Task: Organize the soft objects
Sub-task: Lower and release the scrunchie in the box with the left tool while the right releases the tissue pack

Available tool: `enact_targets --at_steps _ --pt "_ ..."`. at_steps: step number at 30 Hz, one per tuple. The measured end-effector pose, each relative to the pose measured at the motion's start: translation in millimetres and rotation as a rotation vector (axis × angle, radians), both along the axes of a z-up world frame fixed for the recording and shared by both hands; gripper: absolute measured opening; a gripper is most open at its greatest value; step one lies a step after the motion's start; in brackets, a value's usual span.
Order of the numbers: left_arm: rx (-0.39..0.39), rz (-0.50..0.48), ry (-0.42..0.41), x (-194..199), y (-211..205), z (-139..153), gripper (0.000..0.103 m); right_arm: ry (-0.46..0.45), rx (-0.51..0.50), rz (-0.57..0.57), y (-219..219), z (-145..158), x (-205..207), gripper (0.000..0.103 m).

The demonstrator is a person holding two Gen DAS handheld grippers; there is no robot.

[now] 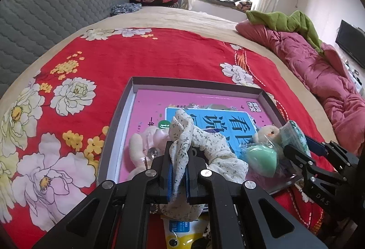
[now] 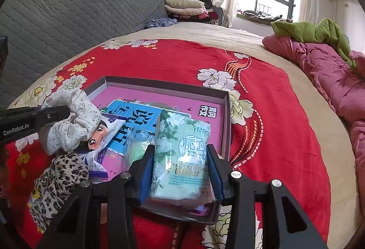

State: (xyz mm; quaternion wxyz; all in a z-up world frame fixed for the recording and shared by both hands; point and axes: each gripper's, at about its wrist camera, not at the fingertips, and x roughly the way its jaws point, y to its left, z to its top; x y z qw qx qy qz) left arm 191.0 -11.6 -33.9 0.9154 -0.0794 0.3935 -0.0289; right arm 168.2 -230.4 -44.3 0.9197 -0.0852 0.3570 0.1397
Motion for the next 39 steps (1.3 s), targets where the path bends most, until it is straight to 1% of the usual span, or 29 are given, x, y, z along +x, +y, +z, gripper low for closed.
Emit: enact_targets --at_steps 6,10,13,19,33,38,39 --pt "-0.007 -0.004 -0.004 -1 -3 2 0.008 -0.001 -0.003 0.013 4 0 -1 0.046" --pt "-0.005 -0.004 -0.007 -1 -3 3 0.008 0.007 0.008 0.018 4 1 -1 0.052" --pt "-0.004 -0.004 -0.005 -2 -2 4 0.008 0.003 0.019 0.03 5 3 -2 0.059" --pt "-0.005 -0.003 -0.001 -3 -2 4 0.008 -0.002 0.036 0.034 5 5 -3 0.062" --pt "-0.019 0.021 -0.013 0 4 13 0.008 -0.037 0.101 0.016 -5 20 -5 0.064" --pt "-0.015 0.024 -0.014 8 5 16 0.011 -0.044 0.107 0.01 -7 22 -5 0.064" --pt "-0.02 0.023 -0.012 9 5 16 0.013 -0.046 0.109 0.01 -7 22 -5 0.064"
